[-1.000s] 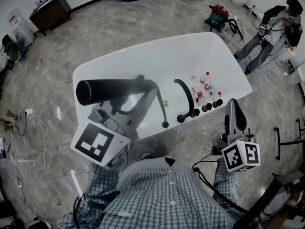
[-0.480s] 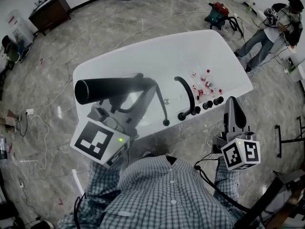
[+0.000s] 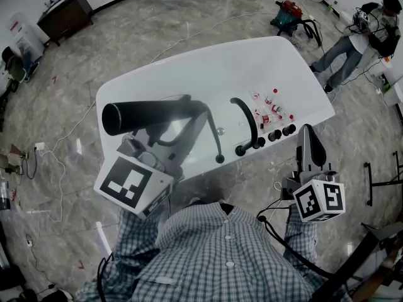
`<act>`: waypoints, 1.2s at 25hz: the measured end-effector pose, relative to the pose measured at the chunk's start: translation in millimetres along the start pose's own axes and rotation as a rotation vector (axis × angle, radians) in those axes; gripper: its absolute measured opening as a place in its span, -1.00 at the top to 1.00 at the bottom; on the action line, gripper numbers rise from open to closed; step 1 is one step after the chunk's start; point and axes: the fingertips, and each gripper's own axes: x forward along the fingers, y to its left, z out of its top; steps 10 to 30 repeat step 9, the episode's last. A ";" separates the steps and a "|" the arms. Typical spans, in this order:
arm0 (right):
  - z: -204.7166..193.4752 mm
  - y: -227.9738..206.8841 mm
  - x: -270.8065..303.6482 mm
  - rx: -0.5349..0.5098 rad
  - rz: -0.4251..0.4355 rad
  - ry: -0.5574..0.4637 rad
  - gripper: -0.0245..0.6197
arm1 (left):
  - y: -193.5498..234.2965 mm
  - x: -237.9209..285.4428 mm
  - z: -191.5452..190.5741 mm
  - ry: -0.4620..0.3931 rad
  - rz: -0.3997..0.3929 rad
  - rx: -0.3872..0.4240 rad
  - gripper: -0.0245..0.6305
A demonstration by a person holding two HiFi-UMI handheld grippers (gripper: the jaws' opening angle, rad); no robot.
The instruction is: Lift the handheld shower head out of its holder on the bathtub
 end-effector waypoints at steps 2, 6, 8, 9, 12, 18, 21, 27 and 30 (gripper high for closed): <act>1.8 1.1 0.7 -0.005 0.002 -0.002 0.88 | -0.1 0.0 -0.4 0.005 -0.002 0.002 0.54; 4.0 1.9 1.4 -0.007 0.003 -0.001 0.88 | 0.0 -0.2 -0.1 0.010 -0.006 0.003 0.54; 4.7 2.0 1.4 -0.006 0.002 -0.001 0.88 | 0.0 -0.3 0.4 0.011 -0.007 0.004 0.54; 5.0 2.1 1.4 -0.005 0.001 0.000 0.88 | 0.1 -0.3 0.6 0.012 -0.008 0.005 0.54; 5.0 2.1 1.4 -0.005 0.001 0.000 0.88 | 0.1 -0.3 0.6 0.012 -0.008 0.005 0.54; 5.0 2.1 1.4 -0.005 0.001 0.000 0.88 | 0.1 -0.3 0.6 0.012 -0.008 0.005 0.54; 5.0 2.1 1.4 -0.005 0.001 0.000 0.88 | 0.1 -0.3 0.6 0.012 -0.008 0.005 0.54; 5.0 2.1 1.4 -0.005 0.001 0.000 0.88 | 0.1 -0.3 0.6 0.012 -0.008 0.005 0.54; 5.0 2.1 1.4 -0.005 0.001 0.000 0.88 | 0.1 -0.3 0.6 0.012 -0.008 0.005 0.54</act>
